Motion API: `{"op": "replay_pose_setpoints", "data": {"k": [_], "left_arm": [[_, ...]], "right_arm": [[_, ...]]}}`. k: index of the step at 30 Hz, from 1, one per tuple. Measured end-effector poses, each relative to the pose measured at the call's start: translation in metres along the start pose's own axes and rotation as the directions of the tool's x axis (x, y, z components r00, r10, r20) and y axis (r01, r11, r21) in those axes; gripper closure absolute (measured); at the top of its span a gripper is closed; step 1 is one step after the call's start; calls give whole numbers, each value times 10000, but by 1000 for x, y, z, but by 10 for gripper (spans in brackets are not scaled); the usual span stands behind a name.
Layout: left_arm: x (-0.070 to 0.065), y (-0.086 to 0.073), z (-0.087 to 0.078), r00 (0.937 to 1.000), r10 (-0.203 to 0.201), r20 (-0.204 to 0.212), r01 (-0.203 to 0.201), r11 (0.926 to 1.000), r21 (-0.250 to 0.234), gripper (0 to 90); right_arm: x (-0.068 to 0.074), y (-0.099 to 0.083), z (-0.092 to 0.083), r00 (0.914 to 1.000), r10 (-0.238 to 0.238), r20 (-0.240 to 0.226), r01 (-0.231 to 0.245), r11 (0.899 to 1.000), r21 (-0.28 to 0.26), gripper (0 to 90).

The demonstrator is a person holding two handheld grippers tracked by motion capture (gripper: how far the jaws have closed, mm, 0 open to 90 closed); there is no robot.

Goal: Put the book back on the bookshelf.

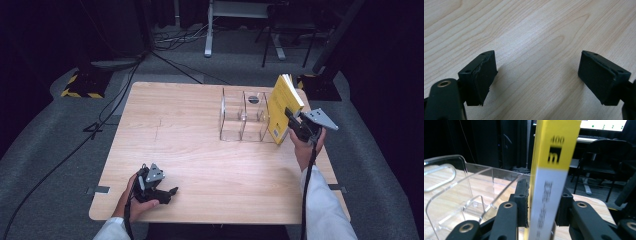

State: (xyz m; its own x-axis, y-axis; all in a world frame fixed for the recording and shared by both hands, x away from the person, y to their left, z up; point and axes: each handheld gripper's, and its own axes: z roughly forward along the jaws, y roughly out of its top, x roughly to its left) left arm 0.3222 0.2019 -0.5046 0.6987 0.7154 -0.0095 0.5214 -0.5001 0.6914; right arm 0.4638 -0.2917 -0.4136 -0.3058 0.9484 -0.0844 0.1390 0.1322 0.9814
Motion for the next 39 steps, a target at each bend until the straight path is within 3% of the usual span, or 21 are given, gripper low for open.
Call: {"op": "replay_pose_setpoints", "data": {"k": [3, 14, 19, 27, 32, 36, 38, 39], "left_arm": [[0, 0, 0, 10000, -9, 6, 9, 10000, 3, 159], [0, 0, 0, 10000, -10, 5, 10, 10000, 3, 159], [0, 0, 0, 10000, -11, 6, 11, 10000, 3, 159], [0, 0, 0, 10000, -12, 9, 12, 10000, 3, 159], [0, 0, 0, 10000, -16, 12, 16, 10000, 4, 159], [0, 0, 0, 10000, -19, 13, 19, 10000, 6, 158], [0, 0, 0, 10000, -21, 10, 21, 10000, 5, 158], [0, 0, 0, 10000, -22, 4, 22, 10000, 7, 158]], "right_arm": [[-3, -4, -6, 9998, 54, -201, -52, 9999, 93, 685], [-6, -6, -23, 9959, -533, -727, 572, 9970, 522, 630], [-9, -4, -28, 9947, -559, -862, 607, 9967, 532, 619], [-8, -1, -35, 9880, -650, -1404, 797, 9916, 1017, 495], [-8, 2, -41, 9800, -909, -1770, 1174, 9824, 1451, 434], [-8, 4, -47, 9668, -1015, -2346, 1473, 9713, 1870, 414], [-6, 6, -50, 9619, -1286, -2412, 1800, 9621, 2051, 397], [-6, 7, -52, 9595, -1258, -2520, 1798, 9622, 2044, 397]]}}
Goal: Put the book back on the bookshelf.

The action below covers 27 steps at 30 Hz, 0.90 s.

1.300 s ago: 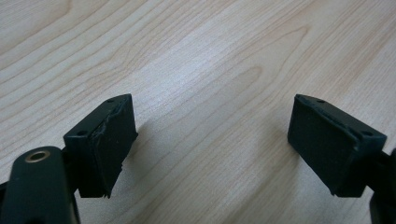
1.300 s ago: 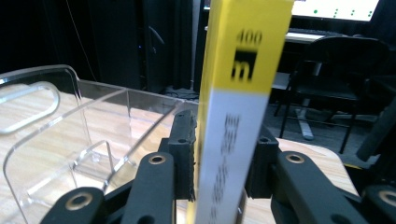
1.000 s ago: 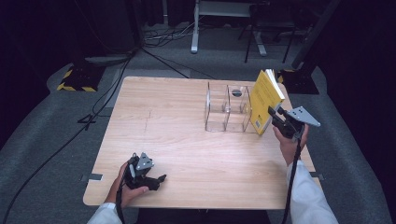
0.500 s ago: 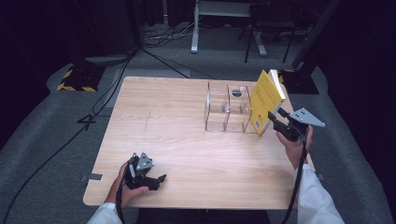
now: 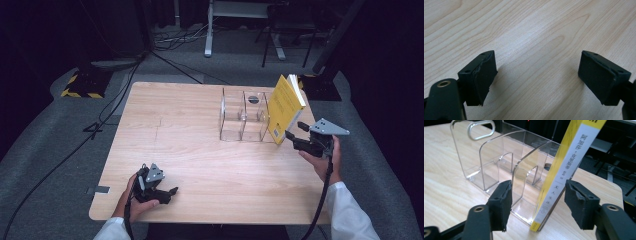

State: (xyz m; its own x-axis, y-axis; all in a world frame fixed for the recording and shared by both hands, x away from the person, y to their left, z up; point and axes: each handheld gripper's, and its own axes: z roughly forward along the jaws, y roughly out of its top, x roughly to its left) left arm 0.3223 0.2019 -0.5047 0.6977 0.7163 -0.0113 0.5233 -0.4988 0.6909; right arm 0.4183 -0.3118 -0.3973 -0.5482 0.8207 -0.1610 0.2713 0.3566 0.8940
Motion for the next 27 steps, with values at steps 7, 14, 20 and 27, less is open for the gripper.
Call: {"op": "replay_pose_setpoints", "data": {"k": [7, 14, 20, 27], "left_arm": [[0, 0, 0, 10000, -5, 9, 5, 10000, -1, 158], [0, 0, 0, 10000, 4, 5, -4, 10000, 2, 158], [0, 0, 0, 10000, -3, 6, 3, 10000, -1, 158], [0, 0, 0, 10000, -8, 11, 8, 10000, -1, 158]], "right_arm": [[2, 0, -9, 9972, -178, -731, 187, 9997, 127, 367], [10, -3, -19, 9887, -891, -1205, 954, 9943, 472, 324], [14, -9, -25, 9862, -1119, -1223, 1201, 9909, 611, 313], [17, -21, -34, 9823, -1233, -1408, 1346, 9882, 735, 295]]}}
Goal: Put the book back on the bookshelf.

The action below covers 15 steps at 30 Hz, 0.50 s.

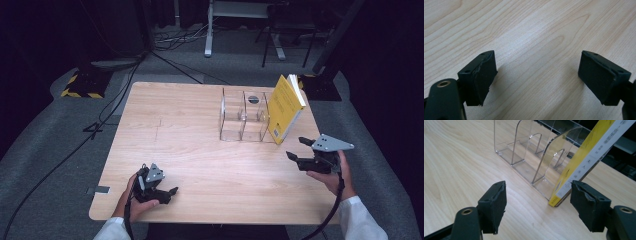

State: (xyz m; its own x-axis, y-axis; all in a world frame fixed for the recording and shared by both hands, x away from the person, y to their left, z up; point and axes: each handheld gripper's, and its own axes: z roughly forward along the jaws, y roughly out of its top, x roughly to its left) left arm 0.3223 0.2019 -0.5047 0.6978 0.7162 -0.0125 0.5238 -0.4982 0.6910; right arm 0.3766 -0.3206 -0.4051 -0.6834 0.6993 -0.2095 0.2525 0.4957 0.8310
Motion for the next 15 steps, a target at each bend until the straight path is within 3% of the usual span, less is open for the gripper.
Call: {"op": "replay_pose_setpoints", "data": {"k": [15], "left_arm": [[0, 0, 0, 10000, 7, -5, -7, 10000, 1, 158]], "right_arm": [[18, -35, -1, 9992, -290, -269, 305, 9979, 570, 283]]}}
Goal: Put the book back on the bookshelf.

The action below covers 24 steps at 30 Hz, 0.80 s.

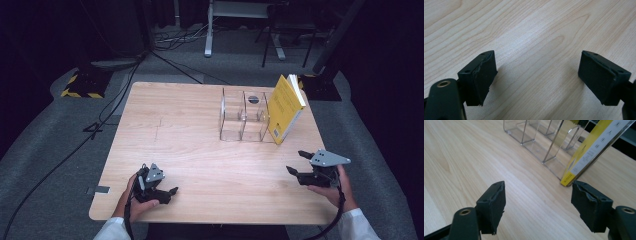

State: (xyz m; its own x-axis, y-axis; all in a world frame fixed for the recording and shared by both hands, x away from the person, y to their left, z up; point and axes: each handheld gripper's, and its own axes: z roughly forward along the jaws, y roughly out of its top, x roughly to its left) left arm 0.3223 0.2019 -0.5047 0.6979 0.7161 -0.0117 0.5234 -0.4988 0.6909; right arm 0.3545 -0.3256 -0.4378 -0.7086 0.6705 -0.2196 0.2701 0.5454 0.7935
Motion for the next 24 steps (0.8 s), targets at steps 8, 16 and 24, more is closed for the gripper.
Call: {"op": "replay_pose_setpoints", "data": {"k": [8, 16, 24], "left_arm": [[0, 0, 0, 10000, 0, -2, 0, 10000, -2, 157], [0, 0, 0, 10000, 2, -9, -2, 10000, -3, 158], [0, 0, 0, 10000, 0, -9, 0, 10000, -2, 158]], "right_arm": [[6, -19, 3, 10000, -78, 39, 77, 9992, 398, 277], [8, -44, 10, 9996, 12, 269, -38, 9953, 968, 272], [7, -66, 7, 9976, 545, 416, -592, 9908, 1215, 261]]}}
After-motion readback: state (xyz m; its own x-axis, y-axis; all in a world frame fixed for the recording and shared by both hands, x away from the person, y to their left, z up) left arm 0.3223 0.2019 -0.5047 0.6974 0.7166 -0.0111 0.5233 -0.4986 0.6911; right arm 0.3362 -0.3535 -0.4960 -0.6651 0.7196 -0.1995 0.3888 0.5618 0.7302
